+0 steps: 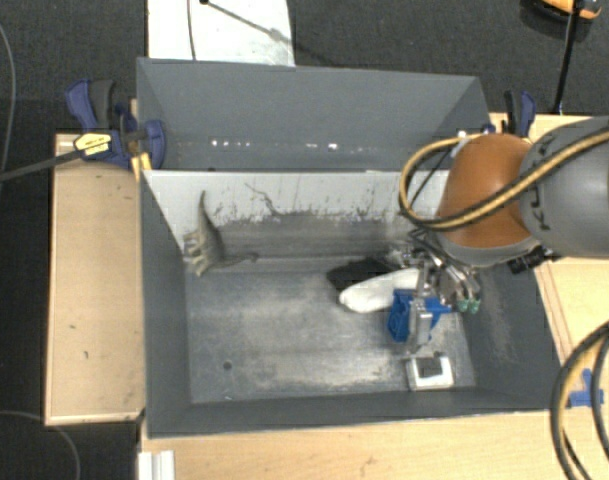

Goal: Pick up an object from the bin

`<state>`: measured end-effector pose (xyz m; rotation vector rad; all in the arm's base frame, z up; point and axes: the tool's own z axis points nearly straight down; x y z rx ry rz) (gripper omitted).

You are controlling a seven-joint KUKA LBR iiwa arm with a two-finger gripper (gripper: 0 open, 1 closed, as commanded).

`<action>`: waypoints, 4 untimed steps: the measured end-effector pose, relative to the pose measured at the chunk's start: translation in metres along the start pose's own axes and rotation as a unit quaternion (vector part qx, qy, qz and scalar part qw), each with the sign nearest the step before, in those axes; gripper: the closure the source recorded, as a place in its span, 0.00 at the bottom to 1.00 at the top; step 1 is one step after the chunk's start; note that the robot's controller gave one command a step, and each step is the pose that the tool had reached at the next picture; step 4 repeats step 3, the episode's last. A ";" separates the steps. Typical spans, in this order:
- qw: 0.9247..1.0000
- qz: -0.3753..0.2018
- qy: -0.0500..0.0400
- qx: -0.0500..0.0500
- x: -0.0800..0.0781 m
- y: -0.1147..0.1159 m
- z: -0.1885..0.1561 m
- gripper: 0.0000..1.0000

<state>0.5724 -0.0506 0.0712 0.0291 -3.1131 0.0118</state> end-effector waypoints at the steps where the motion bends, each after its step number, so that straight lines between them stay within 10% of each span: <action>1: 1.000 0.000 0.000 0.000 0.000 0.000 0.000 1.00; 4: 1.000 -0.001 0.000 0.000 0.000 0.000 0.000 1.00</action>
Offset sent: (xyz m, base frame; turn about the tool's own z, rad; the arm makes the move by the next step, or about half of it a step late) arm 0.0000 0.0000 0.0000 0.0000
